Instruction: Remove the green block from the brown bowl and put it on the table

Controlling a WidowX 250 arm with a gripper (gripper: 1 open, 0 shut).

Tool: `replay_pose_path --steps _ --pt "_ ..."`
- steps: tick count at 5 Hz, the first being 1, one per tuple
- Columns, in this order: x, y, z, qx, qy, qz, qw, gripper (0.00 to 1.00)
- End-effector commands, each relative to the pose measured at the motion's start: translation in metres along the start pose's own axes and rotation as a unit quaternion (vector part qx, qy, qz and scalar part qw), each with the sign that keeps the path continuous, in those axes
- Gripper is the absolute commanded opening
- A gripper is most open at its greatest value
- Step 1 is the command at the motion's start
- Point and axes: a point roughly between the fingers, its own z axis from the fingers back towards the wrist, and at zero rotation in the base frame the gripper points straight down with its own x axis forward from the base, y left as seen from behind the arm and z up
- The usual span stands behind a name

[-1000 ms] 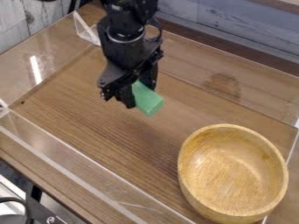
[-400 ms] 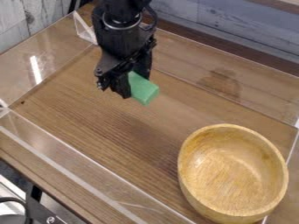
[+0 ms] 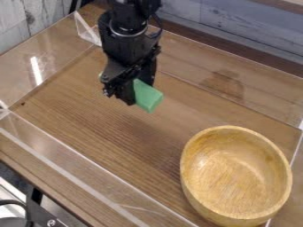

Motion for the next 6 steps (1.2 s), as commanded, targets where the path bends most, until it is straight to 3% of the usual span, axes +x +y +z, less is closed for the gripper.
replay_pose_path --steps 1,2,3,4,5,6 --pt "0.009 -0.008 0.013 -0.022 -0.008 0.011 0.9997 0.0" --pt "0.027 -0.005 -0.001 -0.03 -0.006 -0.043 0.9986 0.0" --pt "0.041 -0.001 -0.016 -0.036 -0.004 -0.095 0.9948 0.0" --pt "0.042 -0.008 -0.012 -0.034 -0.011 -0.104 0.9939 1.0" --pt "0.039 -0.019 -0.003 -0.032 -0.012 -0.119 0.9923 1.0" --pt "0.029 -0.011 0.003 -0.03 -0.004 -0.164 0.986 1.0"
